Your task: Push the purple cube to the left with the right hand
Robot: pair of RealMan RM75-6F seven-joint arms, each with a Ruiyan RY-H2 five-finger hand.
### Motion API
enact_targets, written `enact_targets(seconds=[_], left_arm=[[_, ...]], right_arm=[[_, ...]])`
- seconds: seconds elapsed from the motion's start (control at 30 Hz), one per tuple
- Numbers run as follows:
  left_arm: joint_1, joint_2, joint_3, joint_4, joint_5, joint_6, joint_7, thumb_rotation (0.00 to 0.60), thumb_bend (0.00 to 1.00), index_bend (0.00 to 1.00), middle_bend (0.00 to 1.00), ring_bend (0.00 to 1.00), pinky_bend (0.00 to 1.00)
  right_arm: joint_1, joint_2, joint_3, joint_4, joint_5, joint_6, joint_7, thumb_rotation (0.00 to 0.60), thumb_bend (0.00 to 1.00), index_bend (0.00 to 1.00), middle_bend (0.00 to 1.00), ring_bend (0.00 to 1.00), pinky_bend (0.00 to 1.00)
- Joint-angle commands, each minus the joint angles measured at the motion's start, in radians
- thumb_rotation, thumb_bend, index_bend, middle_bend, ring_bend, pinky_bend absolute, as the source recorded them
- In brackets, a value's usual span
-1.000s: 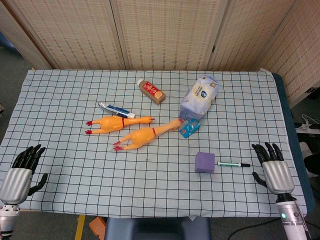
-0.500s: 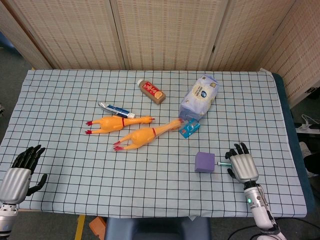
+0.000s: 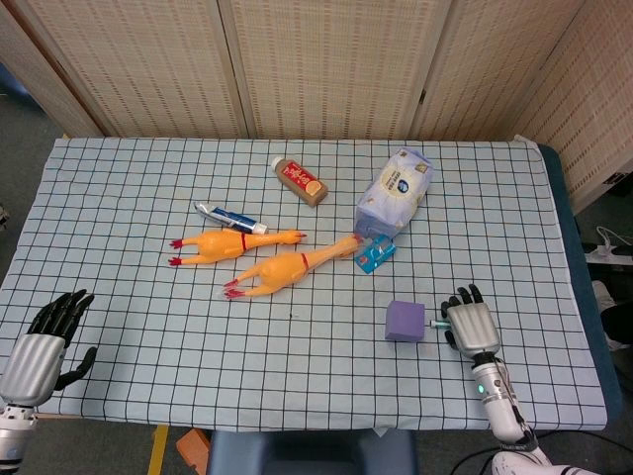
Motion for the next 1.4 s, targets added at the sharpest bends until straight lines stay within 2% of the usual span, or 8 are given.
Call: enact_targets(seconds=[0.03,0.53,0.8,0.97,1.13,1.4], left_arm=[[0.002,0.001,-0.001,-0.002,-0.006,0.000,0.005,0.600,0.42,0.00,0.00,0.00,0.11],[-0.006,0.004,-0.007,-0.004,-0.035,-0.029,0.010,0.600,0.43,0.00,0.00,0.00,0.11],[-0.007,0.012,-0.008,-0.012,-0.047,-0.040,0.005,0.600,0.43,0.00,0.00,0.00,0.11],[0.003,0.018,-0.015,-0.019,-0.056,-0.021,0.008,0.600,0.44,0.00,0.00,0.00,0.11],[0.001,0.017,-0.014,-0.022,-0.060,-0.029,0.023,0.600,0.44,0.00,0.00,0.00,0.11],[0.004,0.019,-0.018,-0.033,-0.072,-0.030,0.030,0.600,0.44,0.00,0.00,0.00,0.11]], right_arm=[[0.005,-0.004,-0.002,0.004,0.004,-0.002,-0.003,0.600,0.26,0.48,0.37,0.14,0.11],[0.011,-0.007,-0.026,-0.009,0.033,0.015,-0.055,0.600,0.29,0.52,0.39,0.17,0.12],[0.007,-0.002,-0.050,-0.009,0.033,0.032,-0.097,0.600,0.31,0.63,0.53,0.32,0.21],[0.005,-0.003,-0.055,-0.007,0.045,0.033,-0.106,0.600,0.32,0.67,0.56,0.35,0.24],[0.002,-0.002,-0.061,-0.006,0.039,0.040,-0.097,0.600,0.33,0.72,0.64,0.44,0.32],[0.003,0.001,-0.065,0.004,0.031,0.040,-0.081,0.600,0.37,0.94,0.82,0.60,0.44]])
